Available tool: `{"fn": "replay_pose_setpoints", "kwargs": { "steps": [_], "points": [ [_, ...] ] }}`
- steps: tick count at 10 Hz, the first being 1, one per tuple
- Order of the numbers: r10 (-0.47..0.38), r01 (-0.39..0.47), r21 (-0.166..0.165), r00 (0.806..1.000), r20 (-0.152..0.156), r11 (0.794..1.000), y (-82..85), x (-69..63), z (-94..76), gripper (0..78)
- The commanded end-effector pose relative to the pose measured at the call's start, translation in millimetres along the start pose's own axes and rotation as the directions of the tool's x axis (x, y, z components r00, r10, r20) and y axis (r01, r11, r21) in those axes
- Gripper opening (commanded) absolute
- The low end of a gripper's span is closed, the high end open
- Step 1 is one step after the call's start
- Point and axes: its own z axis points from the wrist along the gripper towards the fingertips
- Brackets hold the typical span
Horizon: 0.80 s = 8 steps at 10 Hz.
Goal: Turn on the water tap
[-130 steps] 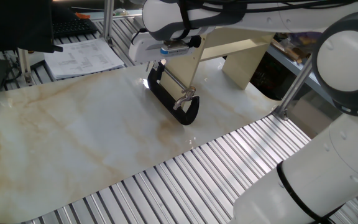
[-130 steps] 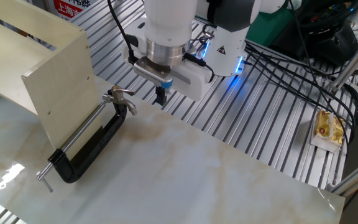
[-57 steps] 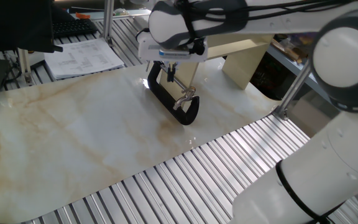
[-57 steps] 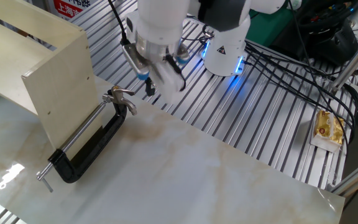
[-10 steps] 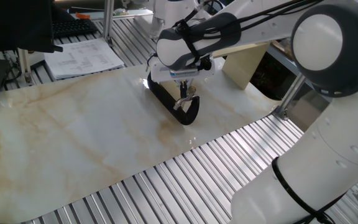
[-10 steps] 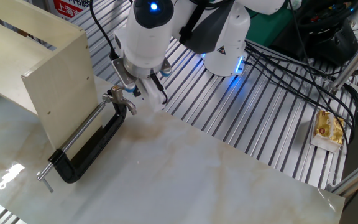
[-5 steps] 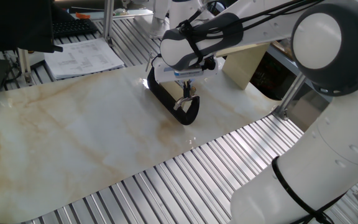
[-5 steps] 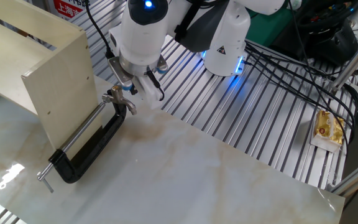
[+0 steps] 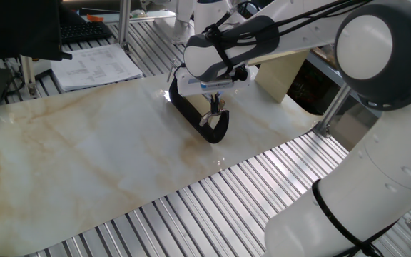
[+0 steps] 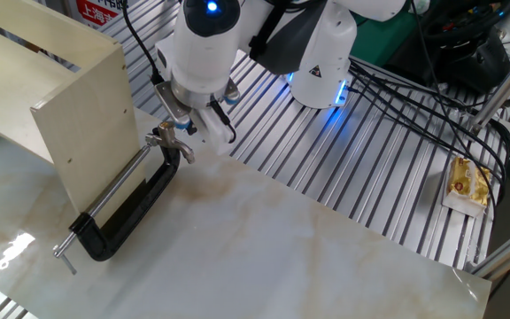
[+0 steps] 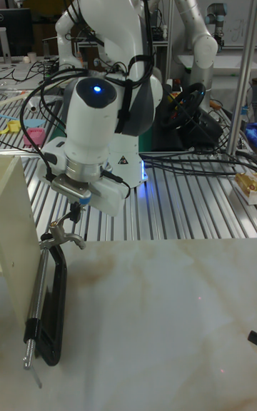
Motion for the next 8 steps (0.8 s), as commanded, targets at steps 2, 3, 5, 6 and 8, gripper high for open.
{"fn": "replay_pose_setpoints", "kwargs": {
  "steps": [2,3,5,6,8],
  "points": [
    [-0.037,0.037,0.002,0.999,0.0,0.999,-7.7,3.4,0.6,0.0],
    [-0.046,0.046,0.002,0.999,0.0,0.999,-10.5,3.2,1.2,0.0],
    [-0.057,0.057,0.001,0.998,0.0,0.998,-14.5,2.8,3.2,0.0],
    [-0.059,0.059,0.001,0.998,0.0,0.998,-15.6,2.5,3.9,0.0],
    [-0.061,0.061,0.002,0.998,-0.001,0.998,-15.6,2.8,4.0,0.0]
  ]
}}
